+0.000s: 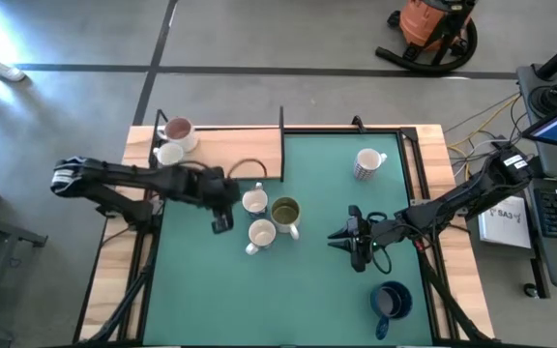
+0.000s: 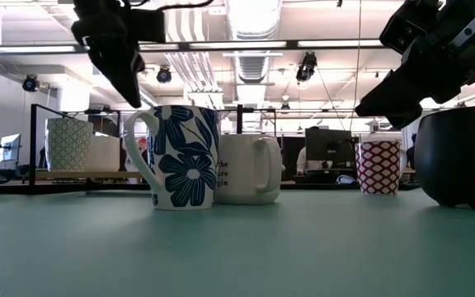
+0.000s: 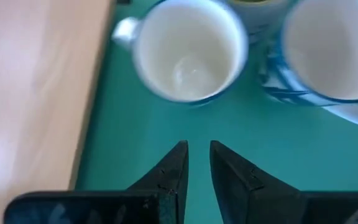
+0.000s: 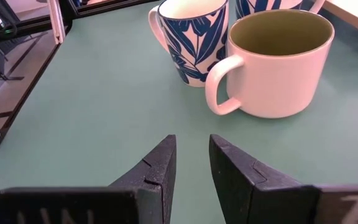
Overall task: Place coffee mugs
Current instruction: Put the top blue patterned mug on the shelf
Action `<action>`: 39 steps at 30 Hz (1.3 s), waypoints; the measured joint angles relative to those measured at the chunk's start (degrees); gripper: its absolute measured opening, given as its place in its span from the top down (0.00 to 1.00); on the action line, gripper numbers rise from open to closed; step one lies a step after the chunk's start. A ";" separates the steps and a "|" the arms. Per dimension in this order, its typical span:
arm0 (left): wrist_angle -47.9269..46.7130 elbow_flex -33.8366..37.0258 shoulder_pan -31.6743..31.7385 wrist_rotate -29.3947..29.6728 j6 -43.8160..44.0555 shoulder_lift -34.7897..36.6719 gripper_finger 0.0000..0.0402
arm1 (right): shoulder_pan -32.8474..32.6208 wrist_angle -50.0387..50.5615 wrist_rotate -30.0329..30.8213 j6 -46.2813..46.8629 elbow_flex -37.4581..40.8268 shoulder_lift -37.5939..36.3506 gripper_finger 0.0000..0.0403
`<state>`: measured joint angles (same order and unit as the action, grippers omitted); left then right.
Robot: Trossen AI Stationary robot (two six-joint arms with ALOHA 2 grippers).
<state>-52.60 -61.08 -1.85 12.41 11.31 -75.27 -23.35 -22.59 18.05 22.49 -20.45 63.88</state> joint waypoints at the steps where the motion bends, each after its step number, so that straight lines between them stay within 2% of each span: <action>1: 0.66 0.00 -0.84 0.28 -0.88 -0.80 0.88 | -0.01 0.02 -0.01 -0.01 0.00 0.00 0.79; 9: 7.96 0.00 -2.31 0.59 -7.54 -6.56 0.83 | 0.00 0.01 -0.01 -0.01 0.00 0.00 0.79; 15: 9.10 -0.02 -2.22 1.11 -11.14 -9.79 0.74 | -0.01 0.02 -0.01 0.01 0.00 0.00 0.79; 20: 10.14 -0.02 -2.08 3.40 -14.79 -12.19 0.72 | -0.01 0.01 -0.01 -0.01 0.00 0.00 0.79; 25: 10.42 -0.02 -2.07 3.49 -17.63 -13.70 0.78 | -0.01 0.02 -0.01 0.01 0.00 0.00 0.79; 32: 9.51 0.16 -1.87 2.69 -17.23 -12.88 0.97 | -0.01 0.01 -0.01 -0.01 0.00 0.00 0.79; 39: 7.51 0.15 -1.19 2.13 -18.20 -9.74 0.97 | 0.01 0.00 -0.01 0.01 0.00 -0.01 0.79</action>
<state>-45.09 -60.93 -3.04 14.55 -6.89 -85.01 -23.34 -22.58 18.04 22.49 -20.45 63.87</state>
